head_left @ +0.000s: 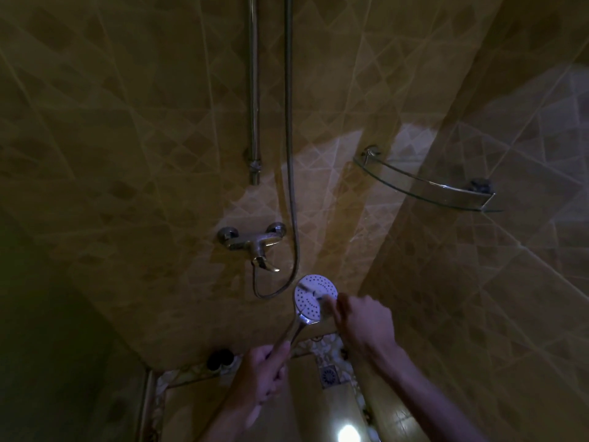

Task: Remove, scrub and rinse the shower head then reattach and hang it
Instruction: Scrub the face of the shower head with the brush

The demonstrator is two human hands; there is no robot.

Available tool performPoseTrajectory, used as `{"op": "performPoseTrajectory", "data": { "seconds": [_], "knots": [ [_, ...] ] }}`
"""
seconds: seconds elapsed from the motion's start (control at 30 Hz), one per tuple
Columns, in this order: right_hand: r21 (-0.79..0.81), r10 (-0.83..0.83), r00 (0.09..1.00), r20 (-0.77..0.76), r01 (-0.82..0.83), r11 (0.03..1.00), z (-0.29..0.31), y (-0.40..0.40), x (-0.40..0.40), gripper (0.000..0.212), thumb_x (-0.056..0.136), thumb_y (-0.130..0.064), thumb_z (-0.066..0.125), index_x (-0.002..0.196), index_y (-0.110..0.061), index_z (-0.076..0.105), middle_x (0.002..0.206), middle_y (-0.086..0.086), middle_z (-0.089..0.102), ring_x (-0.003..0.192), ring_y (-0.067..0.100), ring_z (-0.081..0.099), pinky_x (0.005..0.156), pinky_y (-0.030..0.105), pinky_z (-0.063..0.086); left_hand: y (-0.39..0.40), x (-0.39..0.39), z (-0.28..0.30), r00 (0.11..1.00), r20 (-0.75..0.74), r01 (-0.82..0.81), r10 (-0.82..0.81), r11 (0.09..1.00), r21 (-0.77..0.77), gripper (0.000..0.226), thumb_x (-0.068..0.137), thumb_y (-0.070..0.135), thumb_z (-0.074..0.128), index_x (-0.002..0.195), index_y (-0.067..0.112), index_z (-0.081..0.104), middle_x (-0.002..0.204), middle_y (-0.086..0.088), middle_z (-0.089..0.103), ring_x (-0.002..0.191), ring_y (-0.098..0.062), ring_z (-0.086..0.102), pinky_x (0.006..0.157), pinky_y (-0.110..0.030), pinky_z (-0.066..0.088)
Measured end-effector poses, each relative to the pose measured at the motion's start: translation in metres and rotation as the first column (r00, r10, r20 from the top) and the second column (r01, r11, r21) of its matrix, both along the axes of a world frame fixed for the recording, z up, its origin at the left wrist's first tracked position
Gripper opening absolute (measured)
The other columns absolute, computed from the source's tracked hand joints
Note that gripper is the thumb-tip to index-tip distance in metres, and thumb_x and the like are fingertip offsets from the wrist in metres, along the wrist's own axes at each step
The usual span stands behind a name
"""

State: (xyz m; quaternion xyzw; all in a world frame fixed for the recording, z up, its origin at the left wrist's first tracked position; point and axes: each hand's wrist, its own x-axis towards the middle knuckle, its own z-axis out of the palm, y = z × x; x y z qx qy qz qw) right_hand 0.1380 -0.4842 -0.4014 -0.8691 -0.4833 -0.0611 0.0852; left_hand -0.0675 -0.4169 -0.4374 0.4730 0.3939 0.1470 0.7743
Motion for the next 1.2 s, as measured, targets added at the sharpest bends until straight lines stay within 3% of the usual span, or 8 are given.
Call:
{"op": "performPoseTrajectory", "data": {
  "seconds": [0.07,0.3,0.43,0.5,0.67,0.87,1.07,1.2],
  "knots": [
    [-0.007,0.071,0.997,0.016,-0.071,0.997,-0.004,-0.007,-0.012,0.065,0.095,-0.068,0.019,0.079,-0.019,0.059,0.067,0.005,0.066,0.063,0.024,0.066,0.054,0.030,0.045,0.001,0.000,0.001,1.000,-0.001,0.002,-0.002,1.000,-0.002,0.028,0.090,0.032,0.058,0.073,0.011,0.051,0.054,-0.002,0.043,0.035,-0.007,0.026,0.039,-0.012,0.010],
    [0.015,-0.108,0.994,0.015,0.108,0.994,0.013,0.004,0.034,0.066,0.094,-0.068,0.020,0.084,-0.020,0.065,0.072,0.002,0.069,0.069,0.024,0.069,0.056,0.030,0.049,0.005,0.009,-0.001,1.000,0.010,0.001,0.000,1.000,-0.030,0.026,0.089,0.032,0.059,0.078,0.009,0.052,0.054,-0.001,0.042,0.033,-0.006,0.024,0.041,-0.010,0.011],
    [-0.002,0.008,0.998,0.069,-0.008,1.000,0.003,-0.015,0.005,0.061,0.096,-0.066,0.023,0.076,-0.021,0.060,0.060,0.002,0.063,0.058,0.022,0.066,0.044,0.025,0.030,0.008,0.012,0.000,1.000,0.026,0.003,-0.001,0.997,-0.076,0.027,0.089,0.031,0.058,0.078,0.007,0.053,0.053,-0.001,0.044,0.033,-0.006,0.025,0.038,-0.009,0.013],
    [-0.021,-0.011,0.998,0.064,0.013,1.000,0.005,-0.018,0.008,0.060,0.096,-0.066,0.023,0.076,-0.022,0.060,0.057,-0.001,0.059,0.057,0.019,0.065,0.042,0.023,0.025,0.010,0.013,-0.001,1.000,0.020,0.001,0.000,0.997,-0.078,0.026,0.089,0.031,0.059,0.080,0.007,0.054,0.053,0.001,0.045,0.032,-0.005,0.025,0.039,-0.009,0.012],
    [0.039,-0.199,0.980,0.012,0.199,0.979,0.011,-0.011,0.046,0.063,0.096,-0.065,0.023,0.081,-0.020,0.064,0.071,0.003,0.069,0.070,0.025,0.069,0.058,0.031,0.050,0.011,0.022,0.000,1.000,0.010,0.024,-0.023,0.994,-0.104,0.028,0.089,0.031,0.059,0.091,0.004,0.056,0.053,0.001,0.045,0.031,-0.004,0.025,0.037,-0.008,0.013],
    [0.055,-0.033,0.999,-0.035,0.035,0.998,-0.016,-0.023,0.005,0.071,0.093,-0.072,0.009,0.075,-0.021,0.055,0.058,-0.002,0.061,0.054,0.018,0.064,0.055,0.033,0.055,0.017,0.032,0.006,0.999,-0.035,0.008,-0.010,0.998,-0.069,0.024,0.089,0.030,0.059,0.085,0.007,0.055,0.050,0.001,0.045,0.031,-0.005,0.027,0.033,-0.007,0.016],
    [0.082,-0.250,0.966,-0.072,0.255,0.963,-0.001,-0.011,0.044,0.064,0.094,-0.068,0.022,0.085,-0.021,0.065,0.069,0.002,0.067,0.071,0.024,0.068,0.053,0.029,0.043,0.018,0.035,0.007,0.999,0.005,0.048,-0.048,0.995,-0.092,0.025,0.090,0.032,0.057,0.084,0.008,0.056,0.053,0.001,0.044,0.032,-0.004,0.025,0.037,-0.008,0.012],
    [0.091,-0.262,0.954,-0.143,0.277,0.957,-0.017,-0.018,0.025,0.061,0.095,-0.067,0.025,0.084,-0.023,0.065,0.068,0.001,0.067,0.070,0.022,0.068,0.054,0.031,0.045,0.020,0.040,0.004,0.999,-0.021,0.024,-0.026,0.995,-0.092,0.026,0.089,0.033,0.058,0.082,0.009,0.055,0.053,0.000,0.045,0.030,-0.004,0.026,0.035,-0.006,0.014]
  ]
}}
